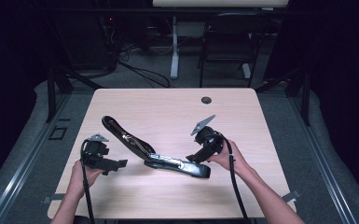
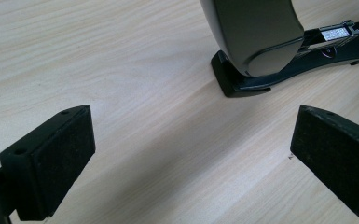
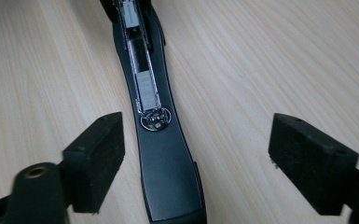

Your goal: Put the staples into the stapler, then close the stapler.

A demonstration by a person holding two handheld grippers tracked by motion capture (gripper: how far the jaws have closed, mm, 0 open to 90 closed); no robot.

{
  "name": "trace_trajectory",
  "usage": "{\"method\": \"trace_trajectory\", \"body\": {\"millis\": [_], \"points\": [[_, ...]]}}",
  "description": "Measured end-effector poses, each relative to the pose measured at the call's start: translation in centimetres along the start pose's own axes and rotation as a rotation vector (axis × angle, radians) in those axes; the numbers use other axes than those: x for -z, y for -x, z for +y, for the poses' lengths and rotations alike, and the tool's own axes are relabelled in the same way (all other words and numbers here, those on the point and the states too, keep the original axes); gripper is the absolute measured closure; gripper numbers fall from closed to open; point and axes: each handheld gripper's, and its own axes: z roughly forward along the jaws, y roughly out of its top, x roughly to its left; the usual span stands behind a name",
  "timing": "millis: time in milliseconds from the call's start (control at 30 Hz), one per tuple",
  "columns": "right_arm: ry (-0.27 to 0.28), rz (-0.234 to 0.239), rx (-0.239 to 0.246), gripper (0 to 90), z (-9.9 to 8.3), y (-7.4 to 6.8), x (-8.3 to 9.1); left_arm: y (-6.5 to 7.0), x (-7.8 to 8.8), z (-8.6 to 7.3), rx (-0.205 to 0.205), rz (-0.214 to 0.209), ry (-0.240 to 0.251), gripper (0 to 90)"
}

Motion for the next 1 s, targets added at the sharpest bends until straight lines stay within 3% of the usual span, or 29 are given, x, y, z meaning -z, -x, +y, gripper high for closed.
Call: {"method": "trace_trajectory", "body": {"millis": [167, 367, 433, 467, 533, 633, 733, 833, 1000], "points": [[-0.005, 0.009, -0.019, 7.0, -0.5, 0.2, 0.6, -0.1, 0.1, 0.0, 0.005, -0.001, 0.005, 0.0], [-0.031, -0.031, -0.053, 5.9, -1.2, 0.3, 1.2, -0.1, 0.0, 0.0, 0.01, 0.006, 0.002, 0.0], [-0.038, -0.038, -0.055, 16.0, -1.6, 0.3, 1.4, -0.2, -0.1, 0.1, 0.014, 0.037, -0.019, 0.4], [-0.041, -0.036, -0.055, 15.6, -1.8, 0.3, 1.5, -0.3, -0.1, 0.0, 0.022, 0.044, -0.016, 2.1], [-0.04, -0.042, -0.058, 23.9, -2.1, 0.3, 1.7, -0.6, 0.1, -0.1, 0.048, 0.06, -0.004, 10.8], [-0.012, -0.064, -0.068, 28.6, -2.1, 0.4, 1.9, -1.0, 0.3, 0.0, 0.08, 0.084, 0.023, 19.2], [0.001, -0.073, -0.039, 45.6, -1.9, 0.3, 2.1, -1.4, 0.5, 0.2, 0.096, 0.094, 0.067, 32.2], [0.006, -0.062, -0.026, 65.2, -1.7, 0.3, 1.9, -2.1, 0.4, 1.1, 0.139, 0.112, 0.125, 45.9], [0.015, -0.081, -0.005, 82.1, -1.4, 0.1, 1.7, -3.3, -0.1, 1.9, 0.185, 0.13, 0.205, 70.3]]}}
